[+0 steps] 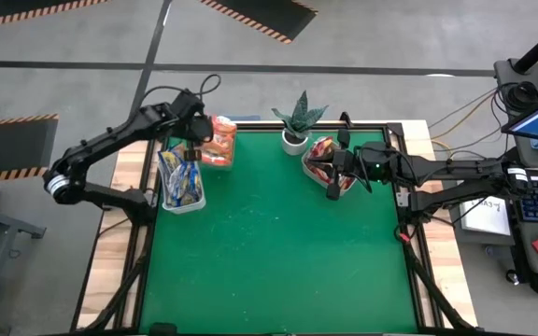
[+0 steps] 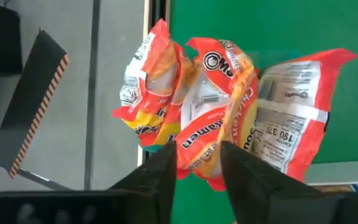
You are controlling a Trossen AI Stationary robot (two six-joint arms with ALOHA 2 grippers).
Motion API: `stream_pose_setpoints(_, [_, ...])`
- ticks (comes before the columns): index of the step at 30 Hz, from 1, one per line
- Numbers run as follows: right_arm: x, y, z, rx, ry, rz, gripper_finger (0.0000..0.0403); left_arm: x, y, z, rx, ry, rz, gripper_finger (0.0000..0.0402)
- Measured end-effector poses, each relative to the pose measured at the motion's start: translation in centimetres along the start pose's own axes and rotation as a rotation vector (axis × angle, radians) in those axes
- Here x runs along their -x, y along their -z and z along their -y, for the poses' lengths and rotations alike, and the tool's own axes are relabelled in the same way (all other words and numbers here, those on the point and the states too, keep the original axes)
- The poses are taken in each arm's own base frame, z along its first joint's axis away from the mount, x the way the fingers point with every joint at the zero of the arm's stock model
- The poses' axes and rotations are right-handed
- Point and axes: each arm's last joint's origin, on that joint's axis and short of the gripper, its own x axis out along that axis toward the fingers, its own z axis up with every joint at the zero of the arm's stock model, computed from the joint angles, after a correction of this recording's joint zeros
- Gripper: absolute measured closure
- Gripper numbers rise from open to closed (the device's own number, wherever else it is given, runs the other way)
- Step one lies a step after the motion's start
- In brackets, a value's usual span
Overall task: Sort Maruchan noodles
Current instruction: Put the orange noodle pack into the green bin
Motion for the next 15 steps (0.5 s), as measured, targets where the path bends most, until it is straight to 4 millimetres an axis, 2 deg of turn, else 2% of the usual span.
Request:
stream_pose_setpoints(4, [0.0,0.0,0.0,0.000,0.000,0.000,0.0390,-0.5,0.0,-1.0,0.063,-0.065,0.017,0.0338])
stream_pose_setpoints(9, [0.0,0.0,0.0,0.001,0.000,0.001,0.0390,-2.4,0.5,-1.8,0.120,-0.048,-0.038,0.0391])
stream_pose_setpoints(15, [0.0,0.0,0.0,0.011,0.000,0.001,0.0390,-5.4,0.8,-1.6,0.166,0.108,-0.087,0.0398])
